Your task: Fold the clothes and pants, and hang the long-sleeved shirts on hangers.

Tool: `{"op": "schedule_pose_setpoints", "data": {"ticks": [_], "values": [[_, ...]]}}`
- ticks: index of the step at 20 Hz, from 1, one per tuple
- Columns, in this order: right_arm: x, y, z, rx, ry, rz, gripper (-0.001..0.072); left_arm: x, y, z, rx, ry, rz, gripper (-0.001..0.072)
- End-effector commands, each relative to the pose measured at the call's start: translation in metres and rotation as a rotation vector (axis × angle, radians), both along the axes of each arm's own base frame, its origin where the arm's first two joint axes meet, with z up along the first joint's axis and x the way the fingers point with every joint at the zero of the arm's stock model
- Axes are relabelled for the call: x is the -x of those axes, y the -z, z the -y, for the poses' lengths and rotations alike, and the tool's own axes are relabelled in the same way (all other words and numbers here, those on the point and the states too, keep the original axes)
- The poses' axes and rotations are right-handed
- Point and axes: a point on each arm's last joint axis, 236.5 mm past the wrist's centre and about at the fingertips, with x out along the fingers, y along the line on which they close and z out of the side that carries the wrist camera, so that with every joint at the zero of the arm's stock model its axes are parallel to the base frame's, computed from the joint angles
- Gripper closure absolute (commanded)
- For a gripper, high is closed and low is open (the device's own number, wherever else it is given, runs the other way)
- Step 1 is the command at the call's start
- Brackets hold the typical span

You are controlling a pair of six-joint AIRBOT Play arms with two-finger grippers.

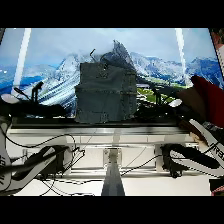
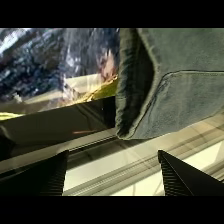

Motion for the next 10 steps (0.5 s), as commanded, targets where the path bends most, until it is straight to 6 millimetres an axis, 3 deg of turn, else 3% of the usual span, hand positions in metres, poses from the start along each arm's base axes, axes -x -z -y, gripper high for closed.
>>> {"op": "schedule_pose_setpoints", "data": {"ticks": [1, 2, 3, 4, 7, 10], "values": [[0.001, -0.002, -0.003, -0.014, -0.030, 0.022, 0.0666, 0.025, 0.028, 0.017, 0.058, -0.041, -0.042, 0.0097], [0.001, -0.002, -0.003, -0.014, -0.029, 0.022, 0.0666, 0.030, 0.034, 0.018, 0.057, -0.046, -0.050, 0.0142], [0.000, -0.003, -0.004, -0.015, -0.027, 0.022, 0.0666, 0.026, 0.038, 0.018, 0.049, -0.069, -0.037, 0.0231], [0.000, -0.003, -0.004, -0.017, -0.026, 0.022, 0.0666, 0.019, 0.039, 0.017, 0.042, -0.087, -0.012, 0.0253], [-0.001, -0.004, -0.005, -0.023, -0.019, 0.021, 0.0666, 0.011, 0.046, 0.020, 0.005, -0.063, 0.025, 0.0253], [-0.001, -0.004, -0.005, -0.026, -0.016, 0.020, 0.0666, 0.016, 0.061, 0.034, -0.002, -0.003, -0.012, 0.0247]]}}
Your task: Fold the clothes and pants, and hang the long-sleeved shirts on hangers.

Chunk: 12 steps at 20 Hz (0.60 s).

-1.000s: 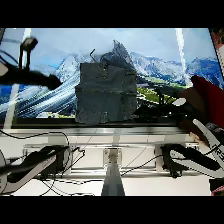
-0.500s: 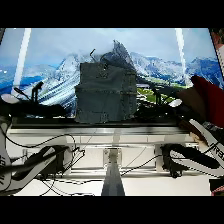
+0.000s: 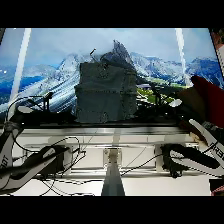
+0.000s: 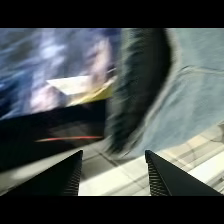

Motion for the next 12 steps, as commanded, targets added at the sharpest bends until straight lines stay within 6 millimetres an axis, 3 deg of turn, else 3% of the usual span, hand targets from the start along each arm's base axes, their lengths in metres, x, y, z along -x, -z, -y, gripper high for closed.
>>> {"op": "schedule_pose_setpoints", "data": {"ticks": [1, 4, 5, 6, 7, 8, 10, 12], "values": [[0.000, -0.002, -0.002, -0.010, 0.000, -0.002, 0.0666, 0.003, 0.021, 0.008, -0.040, 0.056, -0.016, 0.0247], [0.002, -0.003, -0.003, -0.015, -0.005, -0.007, 0.0666, 0.010, 0.030, 0.017, -0.033, 0.118, -0.044, 0.0253], [0.003, -0.003, -0.003, -0.017, -0.007, -0.008, 0.0666, 0.008, 0.031, 0.016, -0.038, 0.117, -0.040, 0.0334], [0.004, -0.003, -0.004, -0.020, -0.010, -0.011, 0.0666, 0.004, 0.031, 0.014, -0.048, 0.111, -0.028, 0.0497], [0.004, -0.004, -0.004, -0.021, -0.016, -0.010, 0.0666, -0.001, 0.031, 0.013, -0.056, 0.106, -0.015, 0.0611], [0.003, -0.007, -0.005, -0.026, -0.034, -0.006, 0.0666, -0.007, 0.028, 0.011, -0.059, 0.106, -0.001, 0.0660], [-0.002, -0.028, -0.015, -0.073, -0.139, 0.055, 0.0667, -0.026, 0.014, 0.010, -0.058, 0.127, 0.053, 0.0662], [-0.017, -0.062, -0.024, -0.117, -0.212, 0.145, 0.0668, -0.067, -0.016, 0.002, -0.090, 0.126, 0.182, 0.0662]]}}
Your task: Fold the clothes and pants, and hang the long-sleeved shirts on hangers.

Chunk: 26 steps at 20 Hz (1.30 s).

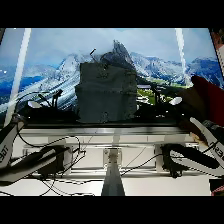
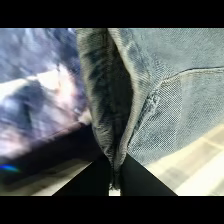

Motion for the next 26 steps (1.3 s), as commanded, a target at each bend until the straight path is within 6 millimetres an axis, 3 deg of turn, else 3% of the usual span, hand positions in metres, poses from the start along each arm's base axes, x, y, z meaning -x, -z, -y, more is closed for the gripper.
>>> {"op": "schedule_pose_setpoints", "data": {"ticks": [1, 3, 4, 6, 7, 9, 11, 13, 15, 17, 19, 20, 22, 26], "values": [[-0.021, -0.055, -0.015, -0.077, -0.113, 0.141, 0.0668, -0.067, -0.053, -0.011, -0.033, -0.010, 0.224, 0.0662], [-0.053, -0.110, -0.019, -0.087, -0.124, 0.320, 0.0668, -0.112, -0.118, -0.019, -0.070, -0.013, 0.429, 0.0662], [-0.067, -0.145, -0.020, -0.090, -0.127, 0.426, 0.0668, -0.129, -0.161, -0.022, -0.088, -0.022, 0.544, 0.0662], [-0.082, -0.219, -0.022, -0.096, -0.133, 0.639, 0.0668, -0.145, -0.252, -0.023, -0.115, -0.030, 0.781, 0.0662], [-0.083, -0.257, -0.022, -0.100, -0.138, 0.740, 0.0668, -0.142, -0.298, -0.022, -0.128, -0.035, 0.899, 0.0662], [-0.071, -0.333, -0.022, -0.107, -0.144, 0.941, 0.0667, -0.121, -0.390, -0.021, -0.173, -0.065, 1.154, 0.0662], [-0.044, -0.400, -0.021, -0.125, -0.146, 1.119, 0.0667, -0.083, -0.462, -0.024, -0.218, -0.131, 1.390, 0.0662], [-0.001, -0.451, -0.026, -0.198, -0.163, 1.240, 0.0667, -0.037, -0.506, -0.019, -0.240, -0.159, 1.553, 0.0662], [0.049, -0.488, -0.034, -0.320, -0.197, 1.308, 0.0667, 0.009, -0.528, -0.009, -0.244, -0.151, 1.654, 0.0662], [0.074, -0.502, -0.034, -0.375, -0.174, 1.303, 0.0667, 0.039, -0.539, -0.009, -0.235, -0.202, 1.695, 0.0663], [0.064, -0.486, -0.027, -0.318, -0.119, 1.224, 0.0668, 0.038, -0.527, -0.021, -0.202, -0.303, 1.608, 0.0663], [0.050, -0.468, -0.023, -0.291, -0.075, 1.139, 0.0668, 0.026, -0.505, -0.026, -0.196, -0.325, 1.517, 0.0663], [0.016, -0.414, -0.018, -0.250, 0.006, 0.922, 0.0668, -0.005, -0.438, -0.023, -0.151, -0.307, 1.276, 0.0663], [-0.056, -0.282, -0.010, -0.188, 0.168, 0.589, 0.0668, -0.063, -0.268, 0.003, 0.005, -0.207, 0.813, 0.0663]]}}
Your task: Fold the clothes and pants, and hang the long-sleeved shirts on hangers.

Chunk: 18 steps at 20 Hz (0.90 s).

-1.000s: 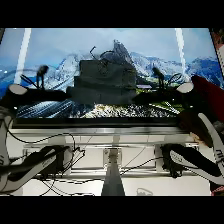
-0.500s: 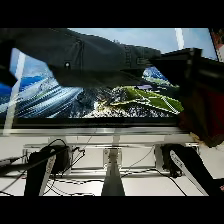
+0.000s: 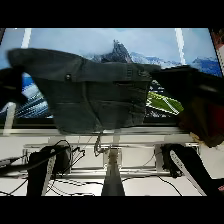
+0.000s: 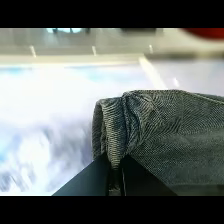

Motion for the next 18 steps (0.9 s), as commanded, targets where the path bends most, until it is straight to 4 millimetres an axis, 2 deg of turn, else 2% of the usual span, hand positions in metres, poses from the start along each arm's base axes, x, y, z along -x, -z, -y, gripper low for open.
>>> {"op": "schedule_pose_setpoints", "data": {"ticks": [1, 2, 3, 4, 6, 9, 11, 13, 15, 16, 18], "values": [[-0.054, 0.119, 0.017, 0.008, 0.169, -0.302, 0.0667, -0.025, 0.148, 0.018, 0.049, 0.110, -0.344, 0.0663], [-0.069, 0.154, 0.024, 0.019, 0.225, -0.365, 0.0667, -0.032, 0.193, 0.017, 0.058, 0.093, -0.436, 0.0663], [-0.080, 0.187, 0.031, 0.045, 0.270, -0.420, 0.0667, -0.033, 0.224, 0.020, 0.071, 0.091, -0.520, 0.0664], [-0.084, 0.213, 0.036, 0.082, 0.285, -0.467, 0.0667, -0.031, 0.246, 0.026, 0.079, 0.111, -0.599, 0.0663], [-0.082, 0.250, 0.040, 0.155, 0.266, -0.547, 0.0667, -0.022, 0.271, 0.046, 0.118, 0.180, -0.731, 0.0663], [-0.051, 0.275, 0.041, 0.273, 0.161, -0.627, 0.0667, 0.013, 0.286, 0.063, 0.126, 0.304, -0.893, 0.0663], [-0.027, 0.293, 0.056, 0.414, 0.092, -0.659, 0.0667, 0.036, 0.291, 0.062, 0.087, 0.360, -0.968, 0.0663], [-0.006, 0.310, 0.081, 0.575, 0.048, -0.695, 0.0667, 0.047, 0.293, 0.063, 0.107, 0.353, -1.032, 0.0663], [0.020, 0.319, 0.096, 0.670, -0.011, -0.772, 0.0667, 0.053, 0.298, 0.063, 0.076, 0.369, -1.057, 0.0663], [0.027, 0.319, 0.097, 0.679, -0.031, -0.793, 0.0668, 0.056, 0.303, 0.062, 0.060, 0.369, -1.076, 0.0663], [0.024, 0.319, 0.097, 0.677, -0.022, -0.783, 0.0667, 0.059, 0.307, 0.069, 0.068, 0.383, -1.102, 0.0662]]}}
